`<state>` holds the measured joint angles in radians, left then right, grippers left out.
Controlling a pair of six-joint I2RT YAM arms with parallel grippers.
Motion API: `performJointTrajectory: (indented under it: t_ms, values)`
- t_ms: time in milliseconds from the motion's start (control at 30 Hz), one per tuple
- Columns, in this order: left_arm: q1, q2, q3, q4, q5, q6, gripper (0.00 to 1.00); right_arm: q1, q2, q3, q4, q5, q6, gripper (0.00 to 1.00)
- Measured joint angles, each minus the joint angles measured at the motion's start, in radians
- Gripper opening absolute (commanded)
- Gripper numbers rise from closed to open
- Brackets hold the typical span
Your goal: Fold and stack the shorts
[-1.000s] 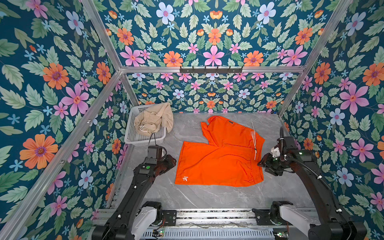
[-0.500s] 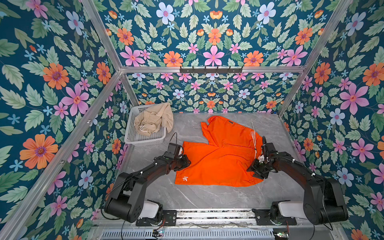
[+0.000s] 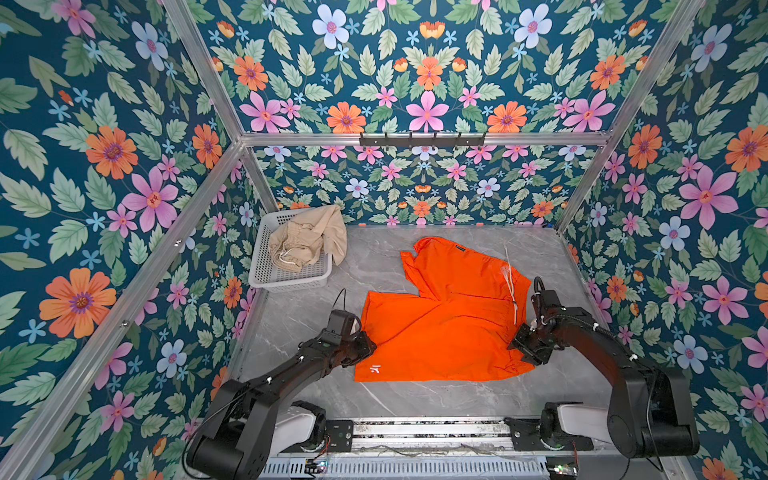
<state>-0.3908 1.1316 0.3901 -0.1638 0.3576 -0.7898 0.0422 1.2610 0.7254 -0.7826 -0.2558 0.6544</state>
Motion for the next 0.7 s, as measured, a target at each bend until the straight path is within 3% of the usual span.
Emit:
performJointTrajectory:
  t_ms: [133, 233, 400, 700]
  values:
    - [-0.002, -0.106, 0.077, -0.061, -0.026, -0.014, 0.37, 0.105, -0.029, 0.137, -0.034, 0.005, -0.030, 0.51]
    - [-0.002, -0.084, 0.147, -0.058, -0.047, -0.008, 0.36, 0.172, 0.001, 0.206, -0.018, -0.007, -0.031, 0.51]
    - [-0.002, 0.118, 0.274, -0.024, -0.046, 0.036, 0.36, 0.269, 0.144, 0.274, 0.072, -0.043, -0.033, 0.50]
    - [-0.002, 0.412, 0.392, 0.080, -0.040, 0.110, 0.33, 0.283, 0.303, 0.195, 0.195, -0.058, -0.021, 0.50]
